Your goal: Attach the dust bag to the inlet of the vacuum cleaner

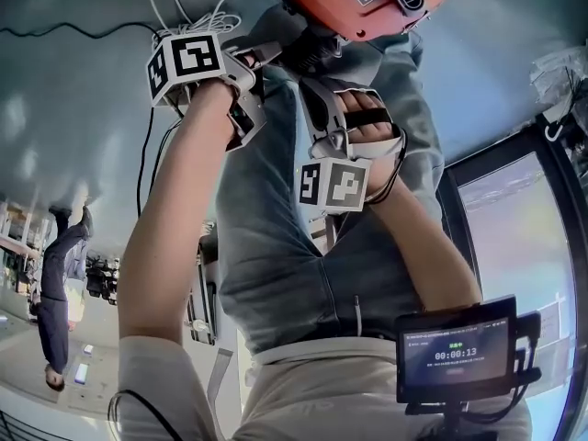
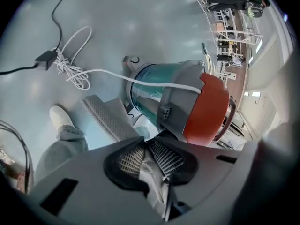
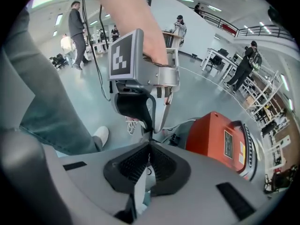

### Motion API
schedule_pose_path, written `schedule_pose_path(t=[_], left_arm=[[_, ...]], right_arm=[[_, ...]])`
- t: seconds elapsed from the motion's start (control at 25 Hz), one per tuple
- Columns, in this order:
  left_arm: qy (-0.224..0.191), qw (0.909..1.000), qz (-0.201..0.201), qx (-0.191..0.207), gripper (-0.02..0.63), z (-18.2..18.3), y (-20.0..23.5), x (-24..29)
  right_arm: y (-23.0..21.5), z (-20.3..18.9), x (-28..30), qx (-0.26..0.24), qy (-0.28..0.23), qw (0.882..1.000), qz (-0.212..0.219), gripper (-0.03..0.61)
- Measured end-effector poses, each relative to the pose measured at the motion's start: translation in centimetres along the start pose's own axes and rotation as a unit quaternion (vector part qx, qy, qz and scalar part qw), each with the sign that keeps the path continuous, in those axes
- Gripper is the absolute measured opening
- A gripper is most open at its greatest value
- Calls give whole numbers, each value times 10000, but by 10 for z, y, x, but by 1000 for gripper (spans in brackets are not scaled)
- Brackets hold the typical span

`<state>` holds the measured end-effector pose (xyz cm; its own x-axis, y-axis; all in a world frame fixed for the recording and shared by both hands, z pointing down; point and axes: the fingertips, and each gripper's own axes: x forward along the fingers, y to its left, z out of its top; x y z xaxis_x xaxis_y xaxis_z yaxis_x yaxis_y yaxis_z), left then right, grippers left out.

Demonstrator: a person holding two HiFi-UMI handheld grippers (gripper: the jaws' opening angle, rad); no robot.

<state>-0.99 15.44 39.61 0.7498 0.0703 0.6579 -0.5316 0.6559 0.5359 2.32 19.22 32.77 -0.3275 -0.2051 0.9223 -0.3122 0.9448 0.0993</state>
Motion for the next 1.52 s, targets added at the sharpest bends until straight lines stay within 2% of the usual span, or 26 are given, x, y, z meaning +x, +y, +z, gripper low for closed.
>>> schedule_pose_path(t=[0.12, 0.32, 0.44, 0.52, 0.6, 0.72, 0.76, 0.84, 0.88, 0.92, 0.96, 1.0, 1.08, 1.12, 1.16, 1.2, 1.28, 1.32, 1.36, 1.44, 1.52], left_arm=[[-249, 9995, -195, -76, 55, 1, -2, -2], [-689, 9953, -156, 658, 54, 4, -20, -7], [-633, 9944, -136, 831, 54, 3, -22, -2], [-579, 9951, -246, 765, 55, 5, -23, 5], [-615, 9935, -334, 896, 54, 7, -29, 7], [-538, 9865, -271, 1523, 38, 4, -45, 9], [-510, 9854, -307, 1598, 37, 5, -49, 13], [-574, 9873, -400, 1425, 31, 9, -48, 19], [-619, 9890, -464, 1260, 31, 10, -45, 20], [-650, 9903, -545, 1098, 32, 10, -43, 21], [-669, 9910, -616, 980, 32, 9, -41, 21], [-682, 9912, -658, 920, 32, 9, -41, 21], [-707, 9914, -684, 858, 32, 10, -42, 20], [-719, 9917, -694, 814, 32, 10, -42, 19], [-722, 9919, -703, 774, 32, 10, -43, 19], [-713, 9921, -709, 755, 32, 9, -44, 18], [-664, 9921, -713, 786, 32, 9, -47, 17], [-630, 9920, -722, 824, 32, 9, -49, 17], [-590, 9916, -738, 880, 32, 8, -51, 17], [-481, 9903, -764, 1056, 32, 8, -54, 18], [-383, 9899, -772, 1128, 32, 8, -54, 20]], right_arm=[[-1, 0, -1, 259, -29, 9996, 71, 14], [-11, -2, -7, 505, -143, 9986, -21, 12], [-6, -14, -2, 858, -61, 9962, 130, 13], [-6, -19, 3, 1221, -52, 9921, 298, 14], [-8, -15, 0, 1253, -59, 9914, 372, 14], [-8, 1, -11, 990, -244, 9947, 125, 6], [-11, -1, -9, 1059, -202, 9942, 15, 6], [-22, -19, 0, 1644, 5, 9864, 36, 6], [-26, -27, 1, 2155, -21, 9763, 208, 6], [-26, -31, -2, 2789, -149, 9588, 512, 6], [-22, -34, -6, 3482, -283, 9326, 909, 7], [-15, -37, -11, 4179, -361, 8984, 1298, 8], [-6, -40, -15, 5391, -472, 8214, 1800, 11], [-4, -38, -15, 5797, -551, 7899, 1922, 15], [-2, -33, -14, 6011, -614, 7710, 2011, 82], [0, -25, -11, 6041, -639, 7666, 2083, 160], [2, -13, 0, 5842, -570, 7822, 2088, 254], [1, -9, 6, 5783, -513, 7887, 2020, 262], [-2, -8, 11, 5800, -464, 7896, 1950, 262], [-7, -6, 17, 5922, -385, 7819, 1909, 259], [-8, -4, 17, 5952, -375, 7819, 1818, 252]])
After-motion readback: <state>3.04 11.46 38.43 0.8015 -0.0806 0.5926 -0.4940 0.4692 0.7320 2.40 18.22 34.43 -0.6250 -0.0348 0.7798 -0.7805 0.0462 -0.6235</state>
